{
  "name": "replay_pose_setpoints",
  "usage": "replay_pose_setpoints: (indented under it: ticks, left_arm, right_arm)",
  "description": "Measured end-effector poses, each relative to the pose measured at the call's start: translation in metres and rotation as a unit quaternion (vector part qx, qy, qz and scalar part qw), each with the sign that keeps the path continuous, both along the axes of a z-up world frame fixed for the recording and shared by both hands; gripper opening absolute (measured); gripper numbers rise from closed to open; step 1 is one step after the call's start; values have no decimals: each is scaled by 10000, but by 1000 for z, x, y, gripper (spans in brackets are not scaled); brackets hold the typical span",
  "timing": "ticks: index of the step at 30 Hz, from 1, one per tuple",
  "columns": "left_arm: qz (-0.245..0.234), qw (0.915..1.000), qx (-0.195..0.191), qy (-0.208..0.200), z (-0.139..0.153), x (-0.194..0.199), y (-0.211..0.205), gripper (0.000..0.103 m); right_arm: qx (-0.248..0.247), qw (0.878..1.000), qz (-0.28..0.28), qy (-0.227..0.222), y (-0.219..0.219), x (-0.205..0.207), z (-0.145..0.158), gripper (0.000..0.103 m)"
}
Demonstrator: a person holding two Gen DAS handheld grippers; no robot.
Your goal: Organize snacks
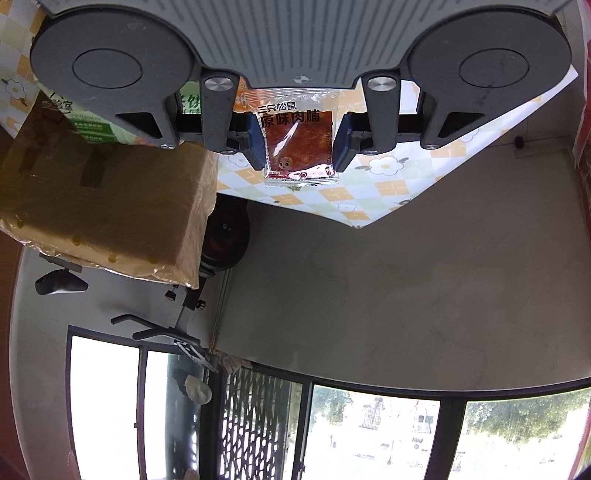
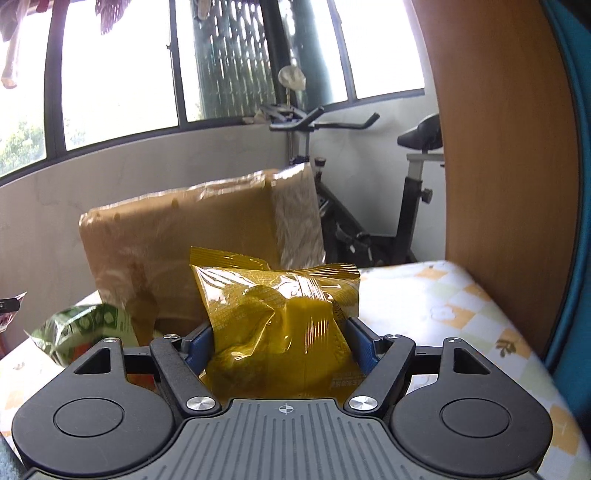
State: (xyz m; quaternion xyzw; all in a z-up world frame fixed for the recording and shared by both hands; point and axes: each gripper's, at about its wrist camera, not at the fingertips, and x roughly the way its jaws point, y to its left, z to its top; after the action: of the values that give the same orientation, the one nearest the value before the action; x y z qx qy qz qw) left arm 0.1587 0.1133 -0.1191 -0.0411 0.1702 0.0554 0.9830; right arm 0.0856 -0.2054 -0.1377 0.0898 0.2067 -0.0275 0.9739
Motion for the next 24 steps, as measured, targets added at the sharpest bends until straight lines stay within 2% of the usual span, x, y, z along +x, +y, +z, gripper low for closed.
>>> replay_pose_setpoints:
  ticks: [14,24]
  left_arm:
    - [-757,9951,113,-627,60,25,-39,42]
    - [-1230,9899,58,-708,75,55,-67,42]
  right_arm:
    - [-204,9968,283,-723,-9,18,78,71]
    - [-226,9930,539,-1023,-10,49,111,70]
